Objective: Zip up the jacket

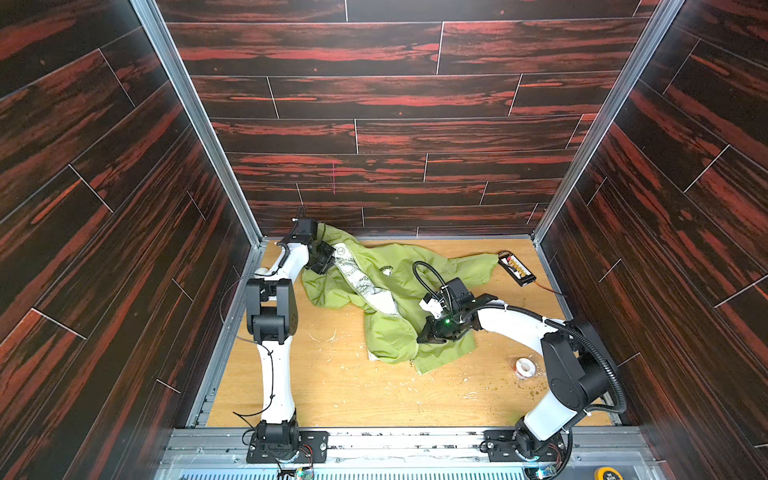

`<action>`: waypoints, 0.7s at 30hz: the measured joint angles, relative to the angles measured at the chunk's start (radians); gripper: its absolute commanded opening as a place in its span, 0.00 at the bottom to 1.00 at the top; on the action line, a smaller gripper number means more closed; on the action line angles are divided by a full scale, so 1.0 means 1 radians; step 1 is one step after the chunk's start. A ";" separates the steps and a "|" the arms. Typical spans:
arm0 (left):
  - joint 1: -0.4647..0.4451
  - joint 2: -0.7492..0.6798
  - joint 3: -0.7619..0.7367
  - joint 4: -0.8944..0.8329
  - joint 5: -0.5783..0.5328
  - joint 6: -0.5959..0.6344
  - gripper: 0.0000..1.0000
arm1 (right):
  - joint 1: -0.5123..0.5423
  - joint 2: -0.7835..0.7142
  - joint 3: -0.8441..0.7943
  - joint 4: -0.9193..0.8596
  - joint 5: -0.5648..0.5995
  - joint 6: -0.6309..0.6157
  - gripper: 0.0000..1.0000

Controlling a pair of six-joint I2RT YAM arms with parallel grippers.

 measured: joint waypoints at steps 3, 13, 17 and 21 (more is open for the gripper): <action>0.002 -0.102 -0.005 -0.048 -0.045 0.024 0.00 | 0.000 -0.001 0.014 -0.029 0.002 -0.034 0.00; 0.044 -0.276 0.113 -0.205 -0.166 0.078 0.00 | 0.079 -0.028 0.118 -0.123 0.016 -0.154 0.00; 0.047 -0.185 0.305 -0.300 -0.167 0.093 0.00 | 0.117 -0.060 0.135 -0.116 0.000 -0.167 0.00; 0.035 -0.019 0.531 -0.371 -0.141 0.094 0.00 | 0.113 -0.069 0.139 -0.097 -0.009 -0.163 0.00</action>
